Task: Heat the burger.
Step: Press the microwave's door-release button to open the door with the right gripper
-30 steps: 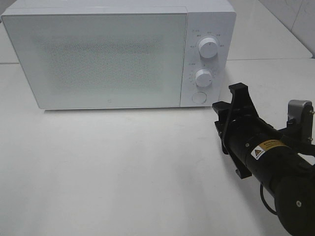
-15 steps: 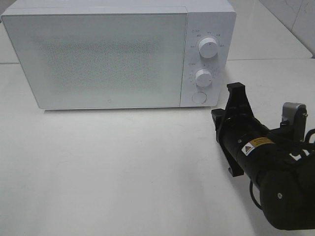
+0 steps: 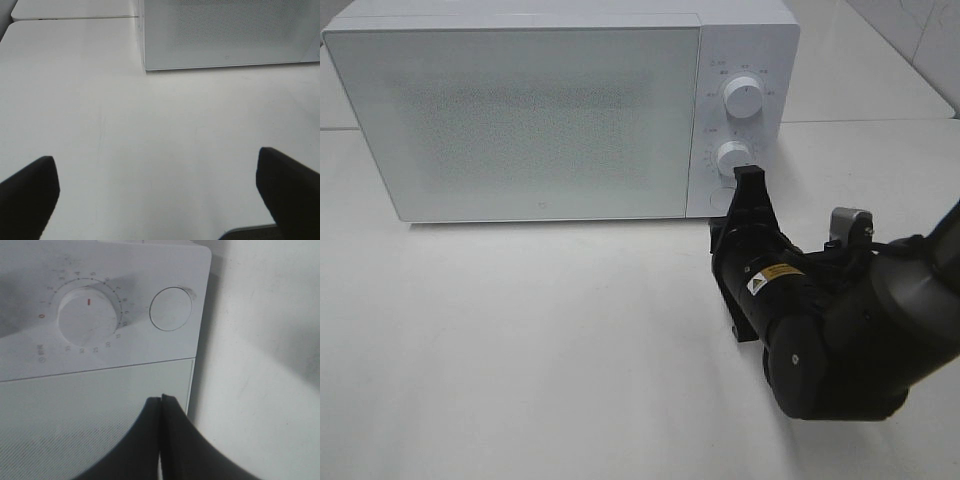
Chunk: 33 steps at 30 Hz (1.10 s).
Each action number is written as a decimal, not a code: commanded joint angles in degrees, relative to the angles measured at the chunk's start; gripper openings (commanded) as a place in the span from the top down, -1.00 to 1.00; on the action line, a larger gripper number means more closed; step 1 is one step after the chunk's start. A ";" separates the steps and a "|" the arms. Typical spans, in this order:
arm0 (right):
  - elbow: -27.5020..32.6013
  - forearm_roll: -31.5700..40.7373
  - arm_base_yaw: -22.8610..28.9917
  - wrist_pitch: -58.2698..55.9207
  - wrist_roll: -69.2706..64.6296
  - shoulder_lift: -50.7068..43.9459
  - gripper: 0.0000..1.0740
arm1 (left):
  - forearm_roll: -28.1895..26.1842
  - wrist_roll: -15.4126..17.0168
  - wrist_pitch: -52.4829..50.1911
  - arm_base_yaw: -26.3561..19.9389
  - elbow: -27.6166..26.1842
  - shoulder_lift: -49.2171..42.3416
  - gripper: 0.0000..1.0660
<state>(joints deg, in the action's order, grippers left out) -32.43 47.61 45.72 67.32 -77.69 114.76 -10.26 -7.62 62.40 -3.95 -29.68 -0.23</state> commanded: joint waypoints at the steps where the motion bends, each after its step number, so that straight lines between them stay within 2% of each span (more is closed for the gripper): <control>1: -4.01 0.00 -2.52 -4.30 -0.06 1.43 1.00 | -0.34 0.34 -0.80 -0.29 0.00 -0.46 -0.89; 14: -11.97 -0.86 -8.42 -8.54 2.29 5.90 1.00 | -0.40 0.34 -0.80 -0.29 0.00 -0.46 -0.89; 33: -16.44 -1.66 -12.15 -8.71 4.41 8.54 1.00 | -0.34 0.34 -0.80 -0.29 0.00 -0.46 -0.89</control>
<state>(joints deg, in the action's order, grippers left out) -47.78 46.41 34.15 58.44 -74.89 123.30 -10.26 -7.62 62.40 -3.95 -29.68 -0.23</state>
